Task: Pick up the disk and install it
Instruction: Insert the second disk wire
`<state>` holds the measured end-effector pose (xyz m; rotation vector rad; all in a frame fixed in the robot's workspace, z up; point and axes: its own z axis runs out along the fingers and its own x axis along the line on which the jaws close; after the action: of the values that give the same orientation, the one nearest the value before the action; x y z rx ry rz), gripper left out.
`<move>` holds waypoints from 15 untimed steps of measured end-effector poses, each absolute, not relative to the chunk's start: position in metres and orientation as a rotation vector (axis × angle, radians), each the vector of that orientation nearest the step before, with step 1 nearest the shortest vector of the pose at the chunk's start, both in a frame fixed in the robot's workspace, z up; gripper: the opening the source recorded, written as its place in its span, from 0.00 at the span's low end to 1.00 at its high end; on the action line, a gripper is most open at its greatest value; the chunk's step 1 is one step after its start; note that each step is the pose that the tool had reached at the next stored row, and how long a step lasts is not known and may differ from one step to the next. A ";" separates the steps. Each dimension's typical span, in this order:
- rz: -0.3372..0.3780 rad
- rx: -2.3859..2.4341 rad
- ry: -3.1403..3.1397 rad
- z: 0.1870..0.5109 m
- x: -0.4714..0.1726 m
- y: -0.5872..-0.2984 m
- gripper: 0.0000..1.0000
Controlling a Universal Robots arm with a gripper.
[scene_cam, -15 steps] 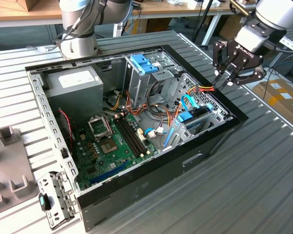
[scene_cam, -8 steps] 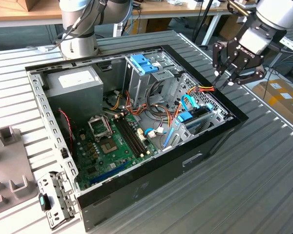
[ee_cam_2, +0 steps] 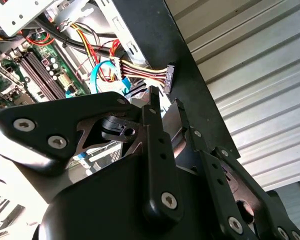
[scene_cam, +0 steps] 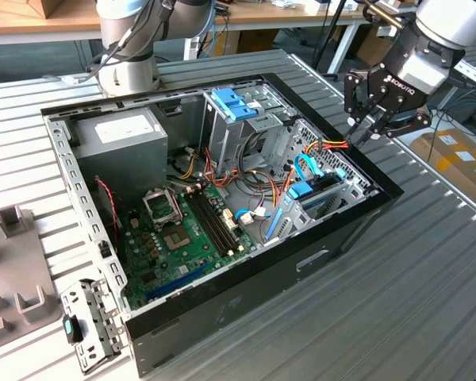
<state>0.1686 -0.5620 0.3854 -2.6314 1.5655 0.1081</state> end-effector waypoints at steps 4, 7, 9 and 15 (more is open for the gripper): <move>0.108 -2.632 1.564 0.385 0.169 -0.562 0.29; 0.105 -2.654 1.525 0.384 0.169 -0.561 0.29; 0.102 -2.687 1.466 0.382 0.169 -0.561 0.29; 0.098 -2.755 1.333 0.378 0.169 -0.561 0.29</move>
<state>0.1686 -0.5608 0.3780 -2.7551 1.3327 0.0980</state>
